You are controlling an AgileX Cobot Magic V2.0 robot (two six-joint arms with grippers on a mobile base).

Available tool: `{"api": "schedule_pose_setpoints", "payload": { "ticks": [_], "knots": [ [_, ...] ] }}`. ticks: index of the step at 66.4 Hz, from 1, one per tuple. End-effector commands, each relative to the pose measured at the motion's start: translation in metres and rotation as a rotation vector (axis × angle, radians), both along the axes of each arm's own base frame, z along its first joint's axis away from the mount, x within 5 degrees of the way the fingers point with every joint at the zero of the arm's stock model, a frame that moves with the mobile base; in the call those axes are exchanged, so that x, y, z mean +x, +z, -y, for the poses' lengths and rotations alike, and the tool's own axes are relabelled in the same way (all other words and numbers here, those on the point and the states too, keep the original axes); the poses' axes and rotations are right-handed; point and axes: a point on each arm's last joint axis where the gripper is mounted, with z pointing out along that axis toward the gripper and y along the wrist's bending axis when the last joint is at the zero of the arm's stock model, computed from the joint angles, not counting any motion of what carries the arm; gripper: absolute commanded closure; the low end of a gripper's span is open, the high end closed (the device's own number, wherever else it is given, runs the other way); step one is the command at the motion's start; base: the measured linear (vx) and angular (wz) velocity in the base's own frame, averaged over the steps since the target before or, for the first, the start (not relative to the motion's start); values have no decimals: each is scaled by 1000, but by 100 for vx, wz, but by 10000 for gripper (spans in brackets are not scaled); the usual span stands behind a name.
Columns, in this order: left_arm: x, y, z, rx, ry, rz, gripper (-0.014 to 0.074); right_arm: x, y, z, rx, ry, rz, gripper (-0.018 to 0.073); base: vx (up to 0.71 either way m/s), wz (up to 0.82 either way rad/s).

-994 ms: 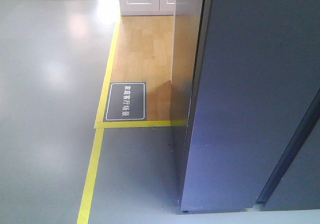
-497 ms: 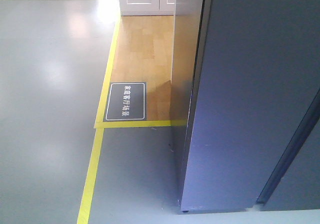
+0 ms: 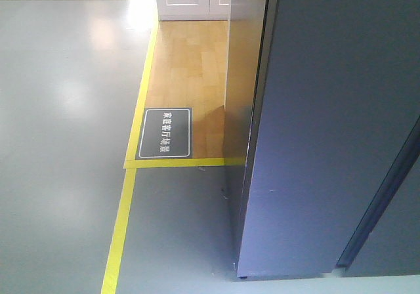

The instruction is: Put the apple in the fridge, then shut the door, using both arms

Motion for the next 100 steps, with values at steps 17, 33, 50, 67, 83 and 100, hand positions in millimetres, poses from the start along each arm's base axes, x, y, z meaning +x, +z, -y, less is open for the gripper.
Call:
{"api": "schedule_pose_setpoints", "payload": {
  "ticks": [17,33,50,67,83,100],
  "knots": [
    [-3,14,0,-3,4,108,603,-2,8,1,-7,-9,86,562,0,0],
    [-3,14,0,-3,4,108,603,-2,8,1,-7,-10,83,562,0,0],
    [-3,14,0,-3,4,108,603,-2,8,1,-7,-10,84,562,0,0],
    [-3,14,0,-3,4,108,603,-2,8,1,-7,-10,84,562,0,0],
    [-3,14,0,-3,4,108,603,-2,8,1,-7,-10,84,562,0,0],
    [-3,14,0,-3,4,108,603,-2,8,1,-7,-10,84,562,0,0]
  ]
}}
